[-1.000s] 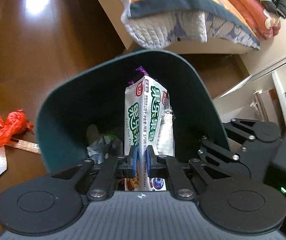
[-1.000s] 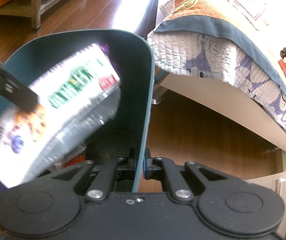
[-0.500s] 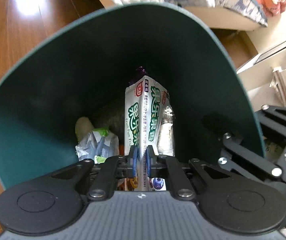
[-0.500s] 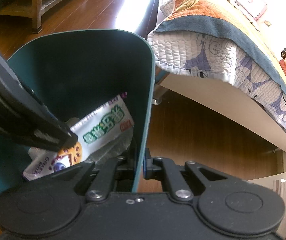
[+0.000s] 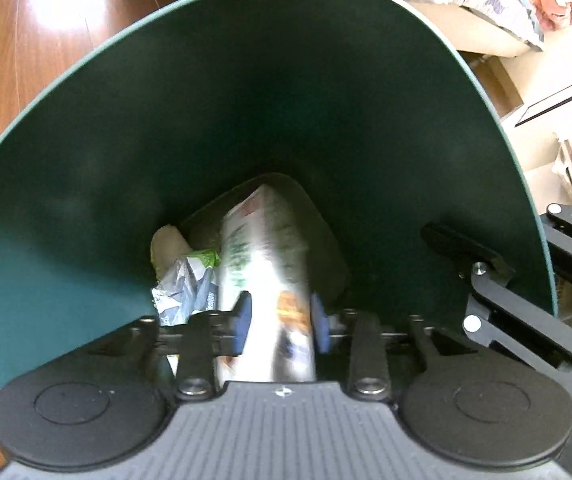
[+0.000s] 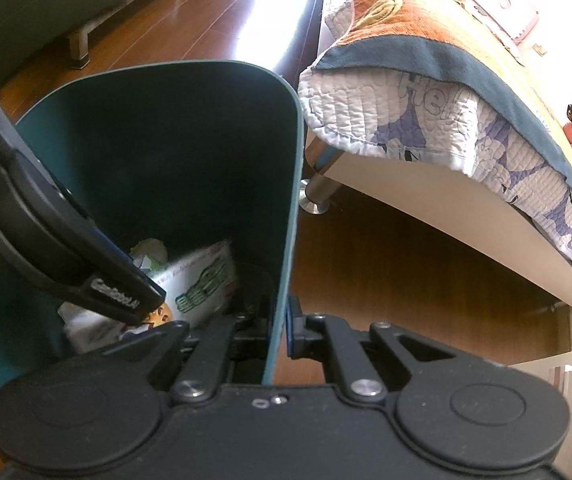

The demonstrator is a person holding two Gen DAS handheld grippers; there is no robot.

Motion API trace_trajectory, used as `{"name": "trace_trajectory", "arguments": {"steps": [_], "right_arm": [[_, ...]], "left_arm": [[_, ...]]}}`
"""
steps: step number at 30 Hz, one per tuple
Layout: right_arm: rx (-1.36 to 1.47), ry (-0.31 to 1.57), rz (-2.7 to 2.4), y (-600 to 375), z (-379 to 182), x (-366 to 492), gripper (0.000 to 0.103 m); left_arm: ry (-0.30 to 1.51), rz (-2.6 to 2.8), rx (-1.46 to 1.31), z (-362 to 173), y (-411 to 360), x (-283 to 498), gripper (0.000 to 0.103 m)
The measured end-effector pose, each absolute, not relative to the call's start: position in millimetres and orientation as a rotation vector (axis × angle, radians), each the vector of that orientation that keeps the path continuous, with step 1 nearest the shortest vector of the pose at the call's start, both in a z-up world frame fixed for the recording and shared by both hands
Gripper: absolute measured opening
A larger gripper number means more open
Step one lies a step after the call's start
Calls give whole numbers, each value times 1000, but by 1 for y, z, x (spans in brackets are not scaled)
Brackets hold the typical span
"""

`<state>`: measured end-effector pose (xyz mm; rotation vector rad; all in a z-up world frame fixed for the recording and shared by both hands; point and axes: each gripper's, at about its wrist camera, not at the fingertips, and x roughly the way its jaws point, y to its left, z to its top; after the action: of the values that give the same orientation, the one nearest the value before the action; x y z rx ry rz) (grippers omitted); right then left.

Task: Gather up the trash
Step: 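Lower the biscuit box into the green bin and open the left gripper, then move the left gripper back to the trash pile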

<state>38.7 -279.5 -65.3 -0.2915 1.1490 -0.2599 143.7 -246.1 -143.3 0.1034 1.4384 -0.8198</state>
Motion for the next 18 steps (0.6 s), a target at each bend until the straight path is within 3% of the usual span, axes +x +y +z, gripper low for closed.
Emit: {"name": "trace_trajectory", "arguments": {"steps": [2, 4, 5, 13, 16, 18], "right_arm": [[-292, 1149, -259, -279, -65, 39, 5], [-295, 1149, -260, -279, -65, 39, 5], [-295, 1149, -261, -279, -65, 39, 5], [-295, 1153, -265, -278, -65, 41, 5], [-297, 1157, -267, -278, -66, 41, 5], [-296, 1159, -266, -279, -66, 41, 5]], "left_arm": [[1426, -829, 103, -140, -244, 143, 39], [1416, -835, 97, -137, -240, 143, 55], [1407, -840, 91, -134, -237, 142, 58], [1329, -872, 110, -110, -216, 132, 60], [1287, -869, 91, -102, -202, 131, 69], [1236, -860, 94, -90, -190, 130, 69]]}}
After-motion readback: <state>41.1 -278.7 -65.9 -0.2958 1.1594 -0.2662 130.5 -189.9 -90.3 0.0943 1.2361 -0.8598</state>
